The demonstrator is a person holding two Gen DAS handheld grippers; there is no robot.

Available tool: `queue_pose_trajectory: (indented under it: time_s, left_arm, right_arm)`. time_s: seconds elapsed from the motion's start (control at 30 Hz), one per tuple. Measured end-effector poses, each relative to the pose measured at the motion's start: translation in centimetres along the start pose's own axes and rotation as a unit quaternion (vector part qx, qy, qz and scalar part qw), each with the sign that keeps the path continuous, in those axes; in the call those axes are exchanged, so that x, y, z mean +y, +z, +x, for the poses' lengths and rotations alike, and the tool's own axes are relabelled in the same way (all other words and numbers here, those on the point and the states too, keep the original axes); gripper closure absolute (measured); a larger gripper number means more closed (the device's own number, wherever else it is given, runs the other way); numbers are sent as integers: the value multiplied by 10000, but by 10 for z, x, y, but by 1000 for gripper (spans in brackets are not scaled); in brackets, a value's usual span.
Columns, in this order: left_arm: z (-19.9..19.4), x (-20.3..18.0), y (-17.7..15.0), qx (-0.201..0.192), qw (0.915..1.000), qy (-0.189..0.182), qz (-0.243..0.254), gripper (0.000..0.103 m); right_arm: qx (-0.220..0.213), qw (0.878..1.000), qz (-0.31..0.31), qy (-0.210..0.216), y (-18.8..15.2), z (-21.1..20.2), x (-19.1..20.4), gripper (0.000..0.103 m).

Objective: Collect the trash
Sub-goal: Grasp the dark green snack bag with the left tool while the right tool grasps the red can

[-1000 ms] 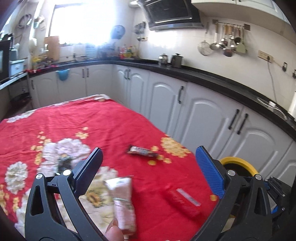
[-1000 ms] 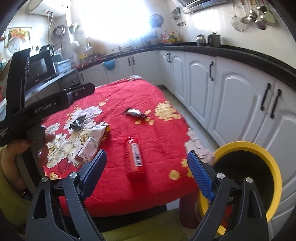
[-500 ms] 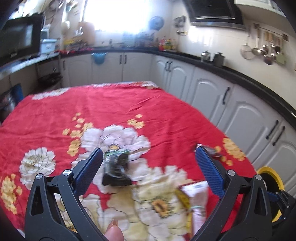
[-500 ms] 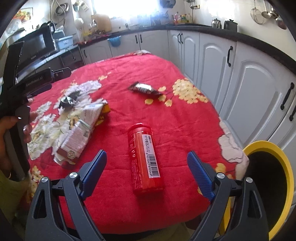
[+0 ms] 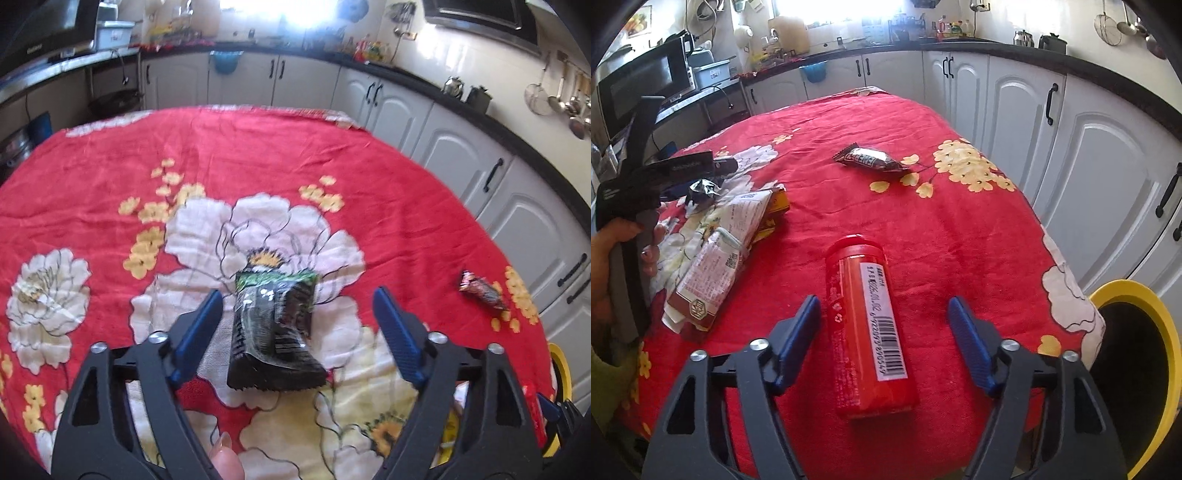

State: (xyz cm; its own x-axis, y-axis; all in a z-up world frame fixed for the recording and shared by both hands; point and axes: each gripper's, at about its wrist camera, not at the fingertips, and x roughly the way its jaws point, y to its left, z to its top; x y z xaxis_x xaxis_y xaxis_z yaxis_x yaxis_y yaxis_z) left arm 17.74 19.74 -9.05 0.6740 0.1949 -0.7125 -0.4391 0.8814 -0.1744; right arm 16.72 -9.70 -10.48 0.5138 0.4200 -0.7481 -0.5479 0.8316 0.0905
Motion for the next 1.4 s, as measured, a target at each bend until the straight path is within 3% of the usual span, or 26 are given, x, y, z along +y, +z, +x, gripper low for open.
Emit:
queue_pose_trajectory:
  time_s: [0.07, 0.2, 0.23, 0.47, 0.9, 1.4]
  left_arm:
    - [7, 5, -1, 148, 9998, -13, -120, 45]
    - [11, 10, -2, 210, 9995, 17, -224, 57]
    - [11, 10, -2, 214, 9995, 51, -227, 64]
    - [5, 15, -7, 146, 9995, -2, -283, 74]
    - [-41, -10, -14, -254, 9985, -483, 108, 78]
    - [-94, -86, -24, -532, 9863, -1382, 723, 78]
  right_arm:
    - [-35, 10000, 0, -6, -2, -2, -1, 48]
    - [-102, 9999, 26, 0, -6, -5, -3, 65]
    - [-120, 9999, 58, 6, -7, -6, -4, 67]
    - [-264, 9993, 237, 114, -12, -13, -7, 71]
    - [-623, 9963, 553, 225, -12, -45, -25, 72]
    - [-1080, 9905, 842, 92, -12, -93, -58, 72]
